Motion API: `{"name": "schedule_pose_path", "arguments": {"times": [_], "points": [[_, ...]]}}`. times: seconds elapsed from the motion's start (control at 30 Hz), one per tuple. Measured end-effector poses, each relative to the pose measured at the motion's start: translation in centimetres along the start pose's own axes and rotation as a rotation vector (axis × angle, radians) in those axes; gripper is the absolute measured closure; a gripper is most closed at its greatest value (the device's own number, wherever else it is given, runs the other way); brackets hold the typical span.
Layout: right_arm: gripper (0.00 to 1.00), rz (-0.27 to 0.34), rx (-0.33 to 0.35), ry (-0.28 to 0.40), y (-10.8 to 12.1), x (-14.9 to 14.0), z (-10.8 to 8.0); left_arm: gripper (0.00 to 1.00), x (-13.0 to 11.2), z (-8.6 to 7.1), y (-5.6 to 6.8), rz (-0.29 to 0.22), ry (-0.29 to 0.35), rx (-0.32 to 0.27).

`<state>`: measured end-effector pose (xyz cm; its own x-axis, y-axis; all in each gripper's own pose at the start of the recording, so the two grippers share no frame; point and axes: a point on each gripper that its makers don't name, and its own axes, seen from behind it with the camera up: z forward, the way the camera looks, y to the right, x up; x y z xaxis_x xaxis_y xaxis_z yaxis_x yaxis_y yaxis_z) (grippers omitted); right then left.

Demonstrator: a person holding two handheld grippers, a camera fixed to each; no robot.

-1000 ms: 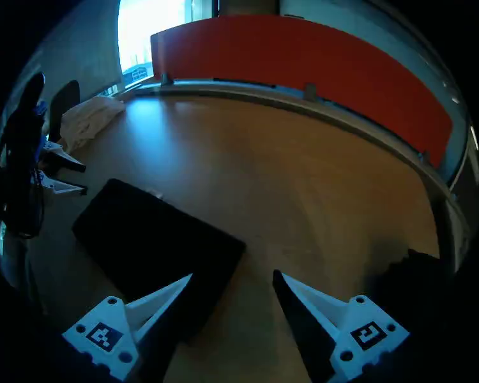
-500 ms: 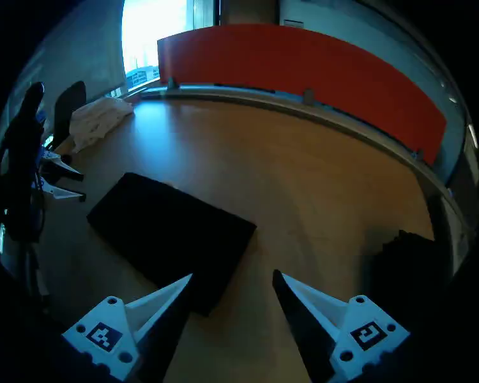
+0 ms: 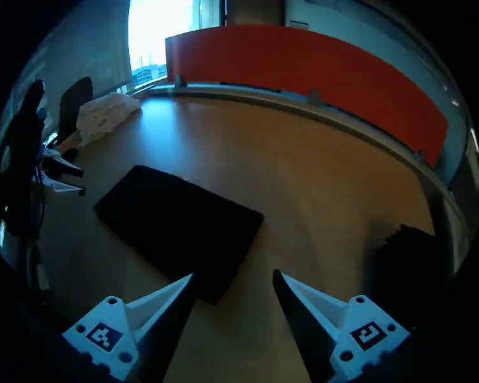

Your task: Fold towel

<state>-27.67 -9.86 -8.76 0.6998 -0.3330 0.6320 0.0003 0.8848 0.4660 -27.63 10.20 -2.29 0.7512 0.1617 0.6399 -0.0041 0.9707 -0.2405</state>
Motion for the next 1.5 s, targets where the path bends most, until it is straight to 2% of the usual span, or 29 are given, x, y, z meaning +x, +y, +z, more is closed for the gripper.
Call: {"name": "schedule_pose_path", "arguments": {"times": [0.27, 0.57, 0.67, 1.07, 1.5], "points": [[0.13, -0.041, 0.040, -0.005, -0.5, -0.3, 0.6, 0.12, -0.4, -1.1, -0.9, -0.033, 0.045, 0.039], [0.13, -0.089, 0.080, -0.026, -0.7, -1.1, 1.2, 0.12, -1.8, -3.3, -2.1, -0.150, 0.081, 0.090], [0.13, -0.104, 0.091, -0.033, -0.6, -1.4, 1.4, 0.12, -2.3, -4.0, -2.6, -0.171, 0.089, 0.110], [0.13, -0.144, 0.124, -0.068, -0.5, -2.6, 2.3, 0.12, -4.2, -6.2, -3.2, -0.217, 0.100, 0.155], [0.13, -0.182, 0.148, -0.113, -0.5, -4.1, 2.4, 0.12, -5.1, -7.2, -3.0, -0.242, 0.103, 0.146]]}}
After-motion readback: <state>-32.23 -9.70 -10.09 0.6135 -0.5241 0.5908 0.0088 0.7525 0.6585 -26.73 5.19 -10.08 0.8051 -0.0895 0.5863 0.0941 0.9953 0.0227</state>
